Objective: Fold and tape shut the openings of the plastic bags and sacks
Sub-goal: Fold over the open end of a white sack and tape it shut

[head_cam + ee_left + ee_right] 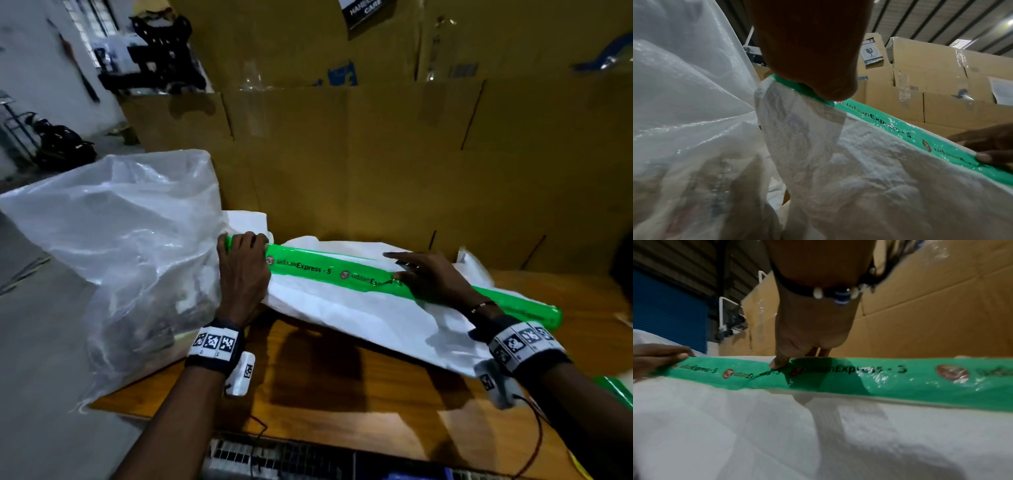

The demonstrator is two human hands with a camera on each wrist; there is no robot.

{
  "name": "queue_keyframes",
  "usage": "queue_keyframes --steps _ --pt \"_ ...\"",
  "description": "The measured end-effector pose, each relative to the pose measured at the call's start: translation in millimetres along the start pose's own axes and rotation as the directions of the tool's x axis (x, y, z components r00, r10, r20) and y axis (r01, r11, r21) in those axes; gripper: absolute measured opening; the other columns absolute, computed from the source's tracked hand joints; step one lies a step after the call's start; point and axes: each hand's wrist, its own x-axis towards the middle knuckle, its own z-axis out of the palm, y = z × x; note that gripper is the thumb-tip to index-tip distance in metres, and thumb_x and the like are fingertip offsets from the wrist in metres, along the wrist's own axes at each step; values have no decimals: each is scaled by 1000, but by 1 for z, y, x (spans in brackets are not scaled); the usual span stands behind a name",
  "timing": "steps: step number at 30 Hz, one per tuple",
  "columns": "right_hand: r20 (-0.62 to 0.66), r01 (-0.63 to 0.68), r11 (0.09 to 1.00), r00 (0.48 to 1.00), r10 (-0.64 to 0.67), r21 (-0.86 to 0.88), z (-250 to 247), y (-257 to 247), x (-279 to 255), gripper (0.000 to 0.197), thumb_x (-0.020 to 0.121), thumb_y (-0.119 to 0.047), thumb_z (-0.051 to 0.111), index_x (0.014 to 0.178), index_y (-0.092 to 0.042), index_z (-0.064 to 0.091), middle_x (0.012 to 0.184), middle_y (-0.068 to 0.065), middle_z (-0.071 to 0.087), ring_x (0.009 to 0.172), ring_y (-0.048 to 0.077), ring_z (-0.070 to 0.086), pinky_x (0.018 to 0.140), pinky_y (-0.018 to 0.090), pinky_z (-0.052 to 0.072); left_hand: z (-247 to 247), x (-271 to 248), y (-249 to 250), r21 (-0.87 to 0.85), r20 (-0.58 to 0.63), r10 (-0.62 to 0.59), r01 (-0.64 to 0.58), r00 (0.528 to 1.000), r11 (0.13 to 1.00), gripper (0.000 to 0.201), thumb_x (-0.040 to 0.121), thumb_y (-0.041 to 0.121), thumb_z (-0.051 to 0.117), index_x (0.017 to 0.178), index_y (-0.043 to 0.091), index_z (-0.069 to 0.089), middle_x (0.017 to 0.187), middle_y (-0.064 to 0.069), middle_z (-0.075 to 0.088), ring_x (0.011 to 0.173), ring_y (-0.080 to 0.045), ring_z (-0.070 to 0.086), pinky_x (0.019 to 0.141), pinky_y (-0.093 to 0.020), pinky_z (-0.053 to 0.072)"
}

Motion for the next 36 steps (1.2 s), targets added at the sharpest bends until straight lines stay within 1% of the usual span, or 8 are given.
queue_keyframes --steps 4,8,13,17,21,24,31,36 --pt "-50 -61 991 996 68 123 -14 -12 2 54 97 -28 75 144 -46 54 120 7 75 108 11 70 88 28 57 2 12 56 -97 -54 156 -161 986 982 30 104 29 43 122 16 63 123 -8 65 120 -30 56 124 -56 18" --pt "-61 10 987 998 0 159 -47 -37 27 54 98 -25 73 145 -37 50 87 -3 70 74 21 59 69 39 50 -4 39 124 -165 -45 404 -406 914 899 30 107 33 50 132 20 59 118 -3 66 114 -28 59 126 -54 13" --pt "-116 85 992 990 -75 89 -120 -60 64 50 94 -19 77 138 -29 54 80 -10 70 67 7 58 64 30 46 -34 91 150 -153 -184 385 -414 904 897 12 104 19 51 110 24 60 102 -4 62 99 -34 58 105 -50 37" --pt "-168 174 985 971 -170 13 -184 -81 91 43 98 -25 74 136 -29 54 82 2 71 72 10 63 70 33 53 -70 138 167 -164 -326 353 -420 877 893 10 104 16 51 106 22 58 98 -4 59 93 -31 51 90 -46 36" --pt "-214 207 974 951 -223 -94 -233 -96 112 36 100 -31 69 132 -31 53 88 -16 71 82 12 71 76 44 61 -98 177 185 -157 -394 318 -404 862 901 11 105 13 50 102 21 56 98 -4 57 93 -32 50 88 -46 34" --pt "-213 249 962 940 -268 -114 -265 -101 125 27 104 -27 64 128 -24 53 90 -8 74 77 18 69 71 44 56 -117 203 197 -151 -415 305 -396 857 906 12 106 15 46 102 22 55 99 -3 57 93 -31 50 86 -46 33" --pt "-220 248 968 943 -248 -31 -268 -72 132 14 103 -16 67 115 -15 62 73 -21 68 60 -3 52 59 20 40 -107 216 210 -311 -250 328 -397 911 864 35 104 57 43 115 29 59 105 5 64 101 -24 59 88 -46 32" --pt "-83 225 974 972 -221 38 -232 -36 111 45 85 -25 88 120 -18 61 78 -7 64 72 2 59 64 21 48 -62 183 215 -323 -145 318 -349 937 880 43 100 64 38 114 30 60 104 6 67 97 -23 60 80 -42 26"
